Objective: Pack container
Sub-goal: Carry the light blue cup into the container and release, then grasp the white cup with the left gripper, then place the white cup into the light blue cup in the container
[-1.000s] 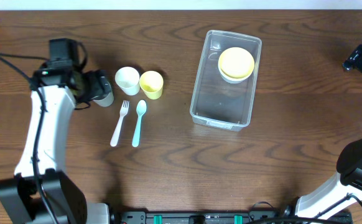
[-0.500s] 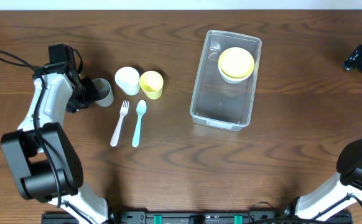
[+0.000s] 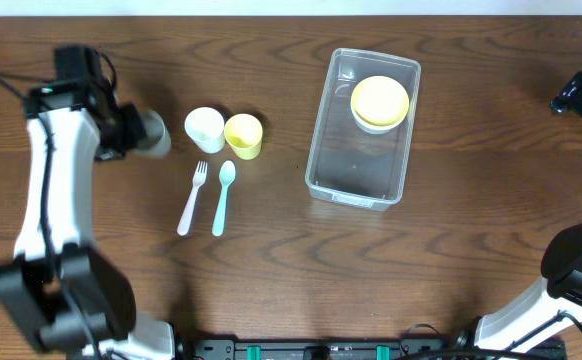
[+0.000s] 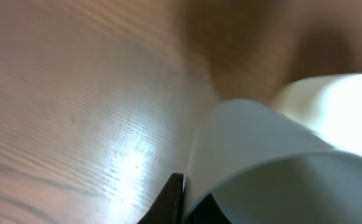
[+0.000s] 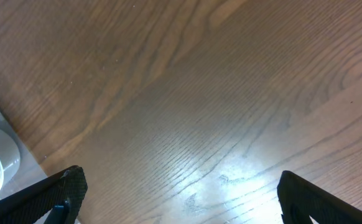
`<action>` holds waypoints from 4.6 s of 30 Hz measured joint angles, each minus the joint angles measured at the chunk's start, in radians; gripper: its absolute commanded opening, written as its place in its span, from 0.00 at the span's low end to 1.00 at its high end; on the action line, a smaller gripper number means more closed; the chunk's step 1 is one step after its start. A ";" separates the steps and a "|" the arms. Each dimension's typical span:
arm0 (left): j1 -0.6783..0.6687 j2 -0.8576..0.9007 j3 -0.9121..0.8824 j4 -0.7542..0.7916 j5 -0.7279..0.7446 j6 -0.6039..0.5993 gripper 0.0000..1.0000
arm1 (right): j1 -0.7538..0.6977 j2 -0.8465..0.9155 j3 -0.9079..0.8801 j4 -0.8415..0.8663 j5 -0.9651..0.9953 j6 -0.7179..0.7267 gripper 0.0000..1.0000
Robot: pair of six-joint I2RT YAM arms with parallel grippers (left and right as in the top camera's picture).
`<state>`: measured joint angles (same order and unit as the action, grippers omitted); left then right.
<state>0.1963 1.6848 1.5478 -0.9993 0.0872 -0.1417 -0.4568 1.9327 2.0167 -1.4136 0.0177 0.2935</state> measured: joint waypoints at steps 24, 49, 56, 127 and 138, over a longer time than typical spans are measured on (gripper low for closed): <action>-0.824 0.233 0.163 0.309 0.014 0.202 0.06 | 0.000 0.000 0.000 0.000 0.000 0.000 0.99; -0.783 0.413 0.261 0.262 -0.020 0.225 0.52 | 0.000 0.000 0.000 0.000 0.000 0.000 0.99; -0.769 0.258 0.409 0.077 -0.156 0.225 0.69 | 0.000 0.000 0.000 0.000 0.000 0.000 0.99; -0.827 0.462 0.398 0.108 -0.061 0.129 0.46 | 0.000 0.000 0.000 0.000 0.000 0.000 0.99; -0.817 0.355 0.486 -0.028 -0.100 0.140 0.71 | 0.000 0.000 0.000 0.000 0.000 0.000 0.99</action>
<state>-0.6205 2.0399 2.0342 -1.0275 -0.0132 -0.0017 -0.4568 1.9327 2.0167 -1.4136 0.0177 0.2935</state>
